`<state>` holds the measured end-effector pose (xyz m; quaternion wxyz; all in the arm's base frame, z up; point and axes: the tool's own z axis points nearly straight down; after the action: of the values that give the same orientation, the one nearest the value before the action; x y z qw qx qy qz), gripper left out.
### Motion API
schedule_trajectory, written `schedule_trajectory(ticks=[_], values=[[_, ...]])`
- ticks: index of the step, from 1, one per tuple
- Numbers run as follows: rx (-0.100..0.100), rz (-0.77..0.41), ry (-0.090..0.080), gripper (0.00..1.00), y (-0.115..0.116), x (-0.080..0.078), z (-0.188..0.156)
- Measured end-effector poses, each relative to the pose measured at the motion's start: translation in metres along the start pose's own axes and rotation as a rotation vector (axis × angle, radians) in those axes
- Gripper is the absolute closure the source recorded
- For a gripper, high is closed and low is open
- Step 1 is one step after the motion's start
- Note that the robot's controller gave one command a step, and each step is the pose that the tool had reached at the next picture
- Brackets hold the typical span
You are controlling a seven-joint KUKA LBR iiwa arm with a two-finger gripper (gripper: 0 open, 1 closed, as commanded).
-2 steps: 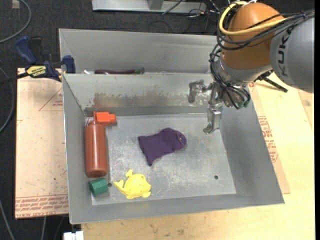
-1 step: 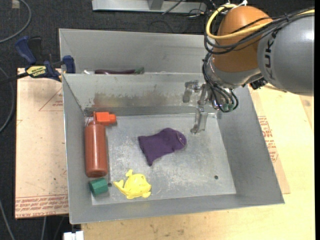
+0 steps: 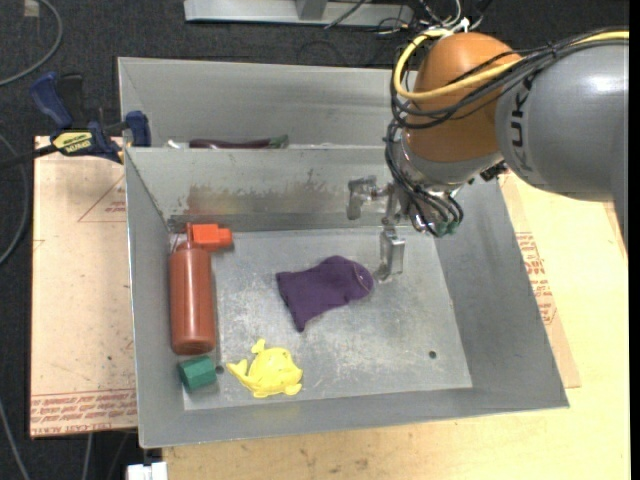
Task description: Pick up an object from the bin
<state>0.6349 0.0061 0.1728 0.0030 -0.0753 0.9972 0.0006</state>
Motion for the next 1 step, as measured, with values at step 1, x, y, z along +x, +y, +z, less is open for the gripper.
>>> schedule_trajectory(ticks=[1], values=[[0.000,-0.200,0.000,0.00,0.0097,0.0076,0.0201]])
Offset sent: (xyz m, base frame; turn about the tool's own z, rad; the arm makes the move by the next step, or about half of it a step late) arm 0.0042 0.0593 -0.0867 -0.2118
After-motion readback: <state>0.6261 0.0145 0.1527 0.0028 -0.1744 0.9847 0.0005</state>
